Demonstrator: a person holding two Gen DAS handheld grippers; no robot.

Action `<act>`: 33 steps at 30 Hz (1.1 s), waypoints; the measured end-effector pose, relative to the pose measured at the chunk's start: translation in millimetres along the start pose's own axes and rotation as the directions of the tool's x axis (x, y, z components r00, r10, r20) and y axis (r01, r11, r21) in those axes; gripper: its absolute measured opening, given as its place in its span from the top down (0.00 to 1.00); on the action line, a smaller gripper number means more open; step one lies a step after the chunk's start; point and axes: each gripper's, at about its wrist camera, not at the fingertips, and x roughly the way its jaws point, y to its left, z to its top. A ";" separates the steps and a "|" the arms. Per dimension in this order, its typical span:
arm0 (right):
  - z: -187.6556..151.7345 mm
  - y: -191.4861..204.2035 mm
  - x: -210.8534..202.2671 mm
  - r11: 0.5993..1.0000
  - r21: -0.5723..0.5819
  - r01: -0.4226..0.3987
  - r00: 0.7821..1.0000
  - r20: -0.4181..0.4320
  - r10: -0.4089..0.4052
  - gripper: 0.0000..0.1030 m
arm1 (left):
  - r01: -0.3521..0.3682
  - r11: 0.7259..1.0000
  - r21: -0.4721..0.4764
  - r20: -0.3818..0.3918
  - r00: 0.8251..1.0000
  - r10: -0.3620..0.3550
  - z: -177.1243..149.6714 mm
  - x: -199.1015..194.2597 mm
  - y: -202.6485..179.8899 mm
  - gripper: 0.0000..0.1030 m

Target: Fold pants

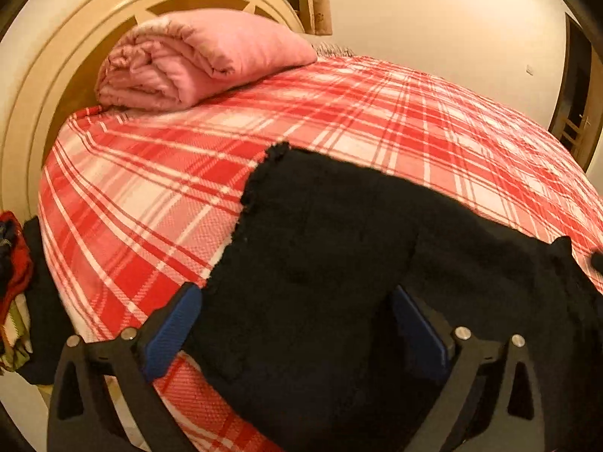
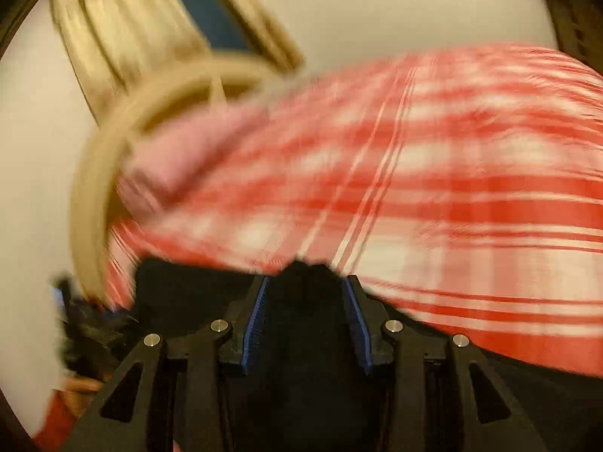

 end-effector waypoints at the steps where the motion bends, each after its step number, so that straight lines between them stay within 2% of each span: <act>1: 1.7 -9.5 -25.4 1.000 0.015 0.026 0.999 0.045 -0.027 0.52 | 0.007 1.000 -0.001 0.009 1.000 -0.007 -0.1 -5.8 -1.4 0.00; 3: 2.0 -38.3 -83.3 0.989 0.055 0.136 0.982 0.124 -0.142 0.50 | 0.048 0.999 -0.020 0.031 0.998 -0.047 2.0 -18.7 -3.2 0.00; 4: 0.0 -58.1 -115.1 0.975 0.081 0.207 0.963 0.157 -0.217 0.50 | 0.069 0.997 -0.028 0.042 0.997 -0.068 3.0 -24.3 -5.4 0.00; 6: -7.2 -104.4 -173.5 0.915 0.145 0.377 0.902 0.165 -0.398 0.48 | 0.115 0.993 -0.035 0.052 0.992 -0.113 5.2 -31.8 -14.4 0.00; 8: -17.0 -149.7 -222.3 0.824 0.223 0.521 0.821 0.130 -0.555 0.48 | 0.155 0.988 -0.016 0.034 0.987 -0.154 7.0 -33.5 -30.3 0.00; 11: -36.7 -214.4 -284.3 0.702 0.315 0.638 0.728 0.051 -0.684 0.48 | 0.196 0.980 0.040 0.025 0.980 -0.197 5.7 -37.2 -62.0 0.00; 13: -48.1 -249.3 -307.1 0.643 0.330 0.691 0.688 -0.030 -0.725 0.48 | 0.219 0.972 0.087 0.017 0.975 -0.221 3.2 -39.7 -86.1 0.00; 15: -58.0 -272.4 -317.6 0.636 0.347 0.689 0.698 -0.082 -0.711 0.48 | 0.248 0.960 0.125 0.007 0.968 -0.251 0.4 -44.4 -105.7 0.00; 17: -66.0 -288.3 -317.1 0.650 0.339 0.680 0.720 -0.137 -0.681 0.48 | 0.269 0.949 0.163 -0.001 0.962 -0.273 -3.3 -51.1 -124.5 0.00; 18: -70.9 -292.4 -317.3 0.655 0.328 0.680 0.723 -0.153 -0.674 0.48 | 0.276 0.944 0.179 -0.006 0.960 -0.279 -4.8 -54.3 -132.9 0.00; 20: -73.8 -296.2 -305.4 0.658 0.297 0.692 0.717 -0.182 -0.673 0.48 | 0.293 0.934 0.205 -0.019 0.955 -0.295 -7.4 -59.4 -145.3 0.00; 22: -75.6 -300.8 -292.2 0.673 0.270 0.689 0.724 -0.215 -0.655 0.48 | 0.299 0.926 0.232 -0.024 0.953 -0.302 -9.6 -64.8 -155.7 0.00; 25: -80.2 -301.4 -287.8 0.667 0.236 0.706 0.708 -0.217 -0.672 0.45 | 0.295 0.918 0.266 -0.023 0.954 -0.300 -11.1 -69.0 -164.6 0.00; 29: -81.2 -302.8 -293.8 0.682 0.260 0.683 0.729 -0.204 -0.653 0.45 | 0.307 0.915 0.262 -0.028 0.950 -0.310 -13.7 -71.8 -165.7 0.00; 31: -79.3 -302.7 -289.8 0.682 0.254 0.685 0.728 -0.210 -0.653 0.45 | 0.310 0.916 0.256 -0.029 0.949 -0.313 -14.7 -70.8 -165.7 0.00; 32: -78.7 -301.0 -287.9 0.681 0.238 0.693 0.721 -0.217 -0.658 0.46 | 0.312 0.917 0.250 -0.031 0.949 -0.315 -14.8 -69.8 -164.7 0.00; 33: -77.4 -298.7 -285.5 0.681 0.223 0.698 0.716 -0.222 -0.662 0.53 | 0.319 0.917 0.240 -0.035 0.947 -0.320 -15.5 -68.9 -163.6 0.00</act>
